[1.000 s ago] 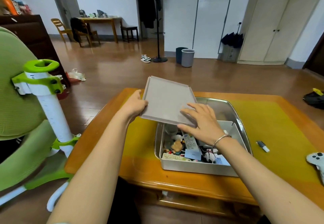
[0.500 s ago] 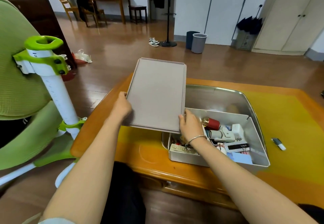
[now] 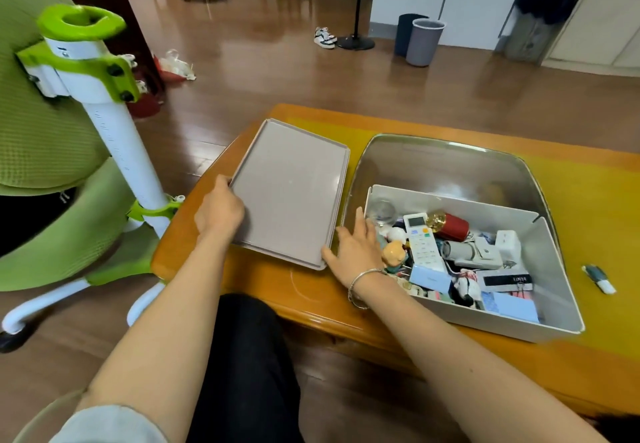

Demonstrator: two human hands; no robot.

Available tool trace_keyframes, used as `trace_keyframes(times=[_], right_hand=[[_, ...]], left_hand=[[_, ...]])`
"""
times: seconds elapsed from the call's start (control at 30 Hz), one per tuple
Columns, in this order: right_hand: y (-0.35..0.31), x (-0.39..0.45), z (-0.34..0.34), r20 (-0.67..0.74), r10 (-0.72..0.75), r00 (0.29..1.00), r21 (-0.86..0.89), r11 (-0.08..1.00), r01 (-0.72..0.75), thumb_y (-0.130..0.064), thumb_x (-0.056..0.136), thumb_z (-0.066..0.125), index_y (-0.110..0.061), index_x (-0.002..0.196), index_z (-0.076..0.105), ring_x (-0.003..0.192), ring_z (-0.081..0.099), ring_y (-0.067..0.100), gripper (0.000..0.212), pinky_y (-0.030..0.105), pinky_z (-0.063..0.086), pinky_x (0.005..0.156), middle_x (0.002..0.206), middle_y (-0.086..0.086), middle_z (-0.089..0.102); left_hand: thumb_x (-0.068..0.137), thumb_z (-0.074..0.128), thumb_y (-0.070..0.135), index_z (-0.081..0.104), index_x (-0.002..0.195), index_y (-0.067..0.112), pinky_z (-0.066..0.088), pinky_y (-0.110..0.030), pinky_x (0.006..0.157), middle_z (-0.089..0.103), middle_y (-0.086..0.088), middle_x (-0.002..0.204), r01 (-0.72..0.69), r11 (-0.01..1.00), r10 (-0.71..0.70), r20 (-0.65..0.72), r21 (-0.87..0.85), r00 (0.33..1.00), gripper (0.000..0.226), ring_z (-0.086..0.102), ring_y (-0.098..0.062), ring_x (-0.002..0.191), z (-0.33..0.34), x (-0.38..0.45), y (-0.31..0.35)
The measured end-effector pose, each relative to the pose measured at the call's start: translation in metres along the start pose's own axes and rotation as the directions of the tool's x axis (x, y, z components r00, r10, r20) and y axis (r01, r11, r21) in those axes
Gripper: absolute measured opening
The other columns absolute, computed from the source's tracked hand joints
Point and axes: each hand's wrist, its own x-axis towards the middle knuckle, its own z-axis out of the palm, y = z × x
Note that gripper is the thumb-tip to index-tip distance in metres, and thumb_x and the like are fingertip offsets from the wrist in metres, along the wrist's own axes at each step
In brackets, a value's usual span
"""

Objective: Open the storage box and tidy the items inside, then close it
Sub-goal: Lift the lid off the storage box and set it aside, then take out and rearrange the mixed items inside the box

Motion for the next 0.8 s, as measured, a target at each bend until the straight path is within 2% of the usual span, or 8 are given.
trace_keyframes(times=[0.1,0.2,0.3,0.37,0.47,0.57,0.63,0.8], right_hand=[[0.001,0.002,0.006,0.023,0.008,1.000,0.052,0.999,-0.010,-0.039,0.093,0.049,-0.013,0.137,0.039,0.145,-0.004,0.034,0.052,0.045,0.014,0.116,0.157,0.012,-0.012],[0.002,0.000,0.009,-0.030,0.010,1.000,0.132,0.991,-0.006,-0.017,0.091,0.051,-0.014,0.138,0.037,0.145,-0.006,0.032,0.049,0.045,0.018,0.115,0.157,0.008,-0.015],[0.000,-0.001,0.010,-0.091,0.024,0.996,0.156,0.988,-0.010,-0.004,0.087,0.053,-0.012,0.144,0.023,0.145,0.000,0.035,0.065,0.045,0.030,0.111,0.155,0.011,-0.019],[0.000,-0.001,0.011,-0.102,0.045,0.994,0.149,0.988,-0.030,0.000,0.086,0.054,-0.012,0.149,0.011,0.144,0.003,0.035,0.077,0.043,0.032,0.109,0.155,0.013,-0.021],[0.000,0.000,0.013,-0.103,0.054,0.993,0.153,0.988,-0.038,-0.001,0.086,0.054,-0.013,0.150,-0.001,0.145,0.005,0.034,0.086,0.042,0.036,0.106,0.155,0.012,-0.020],[0.000,0.000,0.014,-0.116,0.061,0.991,0.144,0.989,-0.044,-0.008,0.086,0.056,-0.012,0.150,-0.004,0.144,0.009,0.033,0.088,0.042,0.040,0.103,0.156,0.011,-0.017],[0.001,0.000,0.014,-0.123,0.064,0.990,0.133,0.990,-0.047,-0.010,0.086,0.057,-0.011,0.150,-0.003,0.144,0.012,0.033,0.088,0.042,0.041,0.102,0.156,0.011,-0.016],[0.001,-0.001,0.012,-0.112,0.071,0.991,0.152,0.987,-0.053,-0.011,0.087,0.055,-0.010,0.149,-0.005,0.144,0.012,0.031,0.087,0.041,0.042,0.103,0.157,0.009,-0.017]], left_hand=[[0.096,0.034,0.015,0.049,0.120,0.023,0.038,-0.039,0.074,0.063,-0.016,0.115,0.019,0.999,-0.020,0.049,0.029,0.999,0.030,0.057,-0.037,0.104,0.016,0.002,-0.008],[0.096,0.034,0.015,0.047,0.122,0.022,0.038,-0.039,0.073,0.062,-0.018,0.115,0.009,0.998,-0.014,0.087,0.064,0.996,0.029,0.057,-0.038,0.104,0.032,0.003,-0.018],[0.099,0.033,0.016,0.048,0.123,0.021,0.040,-0.040,0.074,0.062,-0.017,0.114,0.017,0.998,-0.022,0.094,0.055,0.995,0.029,0.057,-0.038,0.103,0.044,0.004,-0.027],[0.100,0.032,0.016,0.050,0.126,0.020,0.043,-0.042,0.079,0.060,-0.018,0.116,0.015,0.999,-0.017,0.078,0.033,0.997,0.031,0.056,-0.038,0.105,0.049,0.006,-0.030],[0.101,0.035,0.015,0.051,0.134,0.022,0.040,-0.046,0.095,0.048,-0.020,0.126,-0.002,0.997,-0.003,0.057,0.078,0.998,0.037,0.047,-0.040,0.114,0.055,0.013,-0.035],[0.098,0.040,0.013,0.052,0.133,0.026,0.034,-0.045,0.097,0.043,-0.017,0.132,0.001,0.990,-0.010,0.059,0.143,0.998,0.040,0.040,-0.039,0.120,0.060,0.013,-0.034],[0.097,0.043,0.014,0.050,0.133,0.023,0.030,-0.045,0.098,0.041,-0.017,0.136,-0.016,0.985,0.003,0.073,0.170,0.997,0.038,0.036,-0.038,0.123,0.062,0.008,-0.026],[0.096,0.048,0.026,0.033,0.143,0.016,0.026,-0.046,0.106,0.034,-0.015,0.146,-0.174,0.969,0.128,0.249,0.174,0.960,0.050,0.030,-0.035,0.133,0.072,-0.025,0.018]])
